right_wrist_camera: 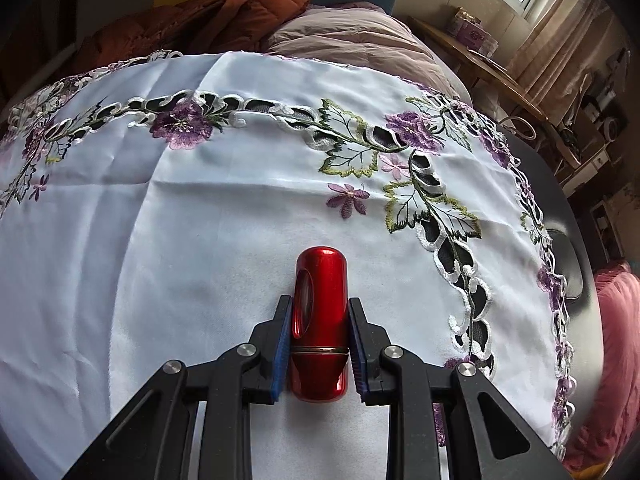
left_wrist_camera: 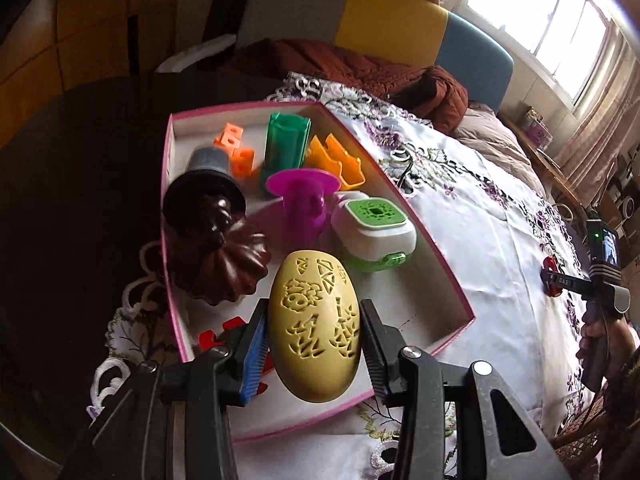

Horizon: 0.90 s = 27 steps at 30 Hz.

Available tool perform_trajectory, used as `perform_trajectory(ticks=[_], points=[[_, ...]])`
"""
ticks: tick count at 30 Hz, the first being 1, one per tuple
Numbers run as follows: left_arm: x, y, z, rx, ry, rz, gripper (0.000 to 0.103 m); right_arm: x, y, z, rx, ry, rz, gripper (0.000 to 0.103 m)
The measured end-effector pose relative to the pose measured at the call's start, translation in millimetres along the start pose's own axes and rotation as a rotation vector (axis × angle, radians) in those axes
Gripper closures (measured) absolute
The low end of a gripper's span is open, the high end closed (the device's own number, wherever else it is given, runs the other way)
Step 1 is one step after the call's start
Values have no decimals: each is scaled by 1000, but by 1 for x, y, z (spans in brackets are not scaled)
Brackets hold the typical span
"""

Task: Organize rigid objects
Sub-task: 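Carry the yellow oval into the tray and open the left tool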

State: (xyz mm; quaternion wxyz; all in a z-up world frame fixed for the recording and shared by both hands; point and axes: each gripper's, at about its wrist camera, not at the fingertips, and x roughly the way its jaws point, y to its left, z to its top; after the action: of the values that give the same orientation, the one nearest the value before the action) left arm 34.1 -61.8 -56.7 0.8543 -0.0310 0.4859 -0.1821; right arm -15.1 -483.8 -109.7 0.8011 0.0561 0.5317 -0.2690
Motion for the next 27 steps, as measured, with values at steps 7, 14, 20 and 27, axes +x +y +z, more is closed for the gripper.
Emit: perform_trajectory(ticks=[7, 14, 20, 27], points=[[27, 10, 5, -22, 41, 14, 60, 0, -1, 0, 1, 3, 5, 77], [34, 11, 14, 6, 20, 47, 61, 1, 0, 1, -1, 5, 7, 77], [22, 10, 10, 27, 5, 51, 58, 0, -1, 1, 1, 5, 8, 77], [-12, 6, 6, 71, -91, 68, 58, -1, -4, 3, 20, -2, 33, 77]])
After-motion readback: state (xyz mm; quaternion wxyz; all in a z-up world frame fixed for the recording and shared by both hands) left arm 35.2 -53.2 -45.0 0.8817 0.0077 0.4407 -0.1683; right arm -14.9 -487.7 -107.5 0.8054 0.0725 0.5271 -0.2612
